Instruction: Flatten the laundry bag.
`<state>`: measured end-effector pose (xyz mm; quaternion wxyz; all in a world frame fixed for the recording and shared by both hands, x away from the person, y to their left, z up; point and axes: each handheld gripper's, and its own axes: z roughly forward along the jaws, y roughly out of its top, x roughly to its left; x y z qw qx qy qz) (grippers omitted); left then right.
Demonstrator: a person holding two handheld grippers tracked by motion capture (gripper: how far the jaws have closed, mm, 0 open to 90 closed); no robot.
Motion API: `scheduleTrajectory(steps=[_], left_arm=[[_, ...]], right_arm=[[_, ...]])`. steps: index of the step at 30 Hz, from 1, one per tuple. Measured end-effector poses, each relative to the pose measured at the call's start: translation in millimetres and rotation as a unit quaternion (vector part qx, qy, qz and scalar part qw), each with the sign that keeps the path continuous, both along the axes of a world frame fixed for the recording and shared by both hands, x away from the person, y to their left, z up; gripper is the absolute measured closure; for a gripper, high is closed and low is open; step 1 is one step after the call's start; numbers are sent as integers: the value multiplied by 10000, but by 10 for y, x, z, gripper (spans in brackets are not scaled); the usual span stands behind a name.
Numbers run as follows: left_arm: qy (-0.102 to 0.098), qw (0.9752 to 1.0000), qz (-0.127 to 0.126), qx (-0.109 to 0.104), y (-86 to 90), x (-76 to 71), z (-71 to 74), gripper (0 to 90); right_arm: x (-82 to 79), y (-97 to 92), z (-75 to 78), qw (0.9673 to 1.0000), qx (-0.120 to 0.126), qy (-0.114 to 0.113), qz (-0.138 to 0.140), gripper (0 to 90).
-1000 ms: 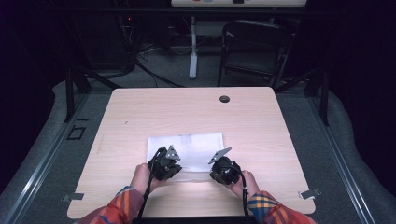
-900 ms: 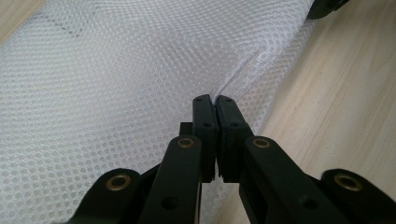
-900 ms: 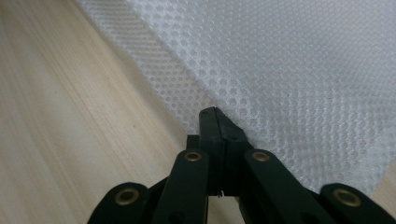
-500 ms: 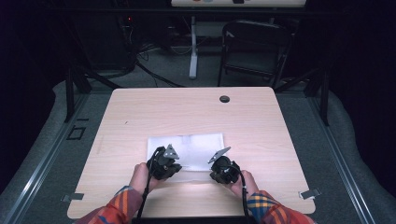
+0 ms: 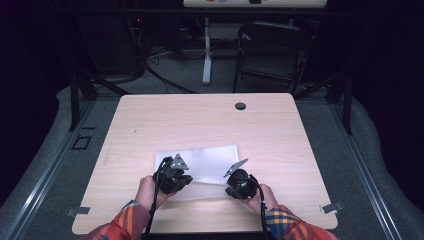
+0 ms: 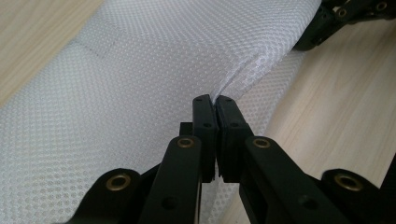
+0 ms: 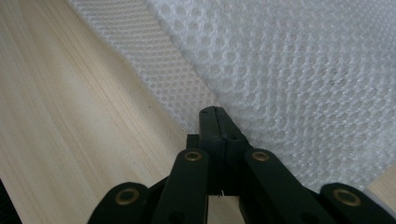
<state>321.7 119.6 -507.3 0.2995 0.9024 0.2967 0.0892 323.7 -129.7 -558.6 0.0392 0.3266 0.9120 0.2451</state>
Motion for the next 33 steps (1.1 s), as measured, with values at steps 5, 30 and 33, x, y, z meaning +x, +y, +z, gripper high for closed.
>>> scheduleTrajectory(steps=[5,30,33], left_arm=[[-96,9999,84,17,-12,31,31,877],[-528,9973,443,-265,47,266,291,878],[-548,9967,513,-299,54,301,331,878]], right_arm=[[3,-8,-2,10000,-6,-30,54,900],[27,-17,6,9999,-7,99,44,900],[19,-10,3,10000,5,78,12,900]])
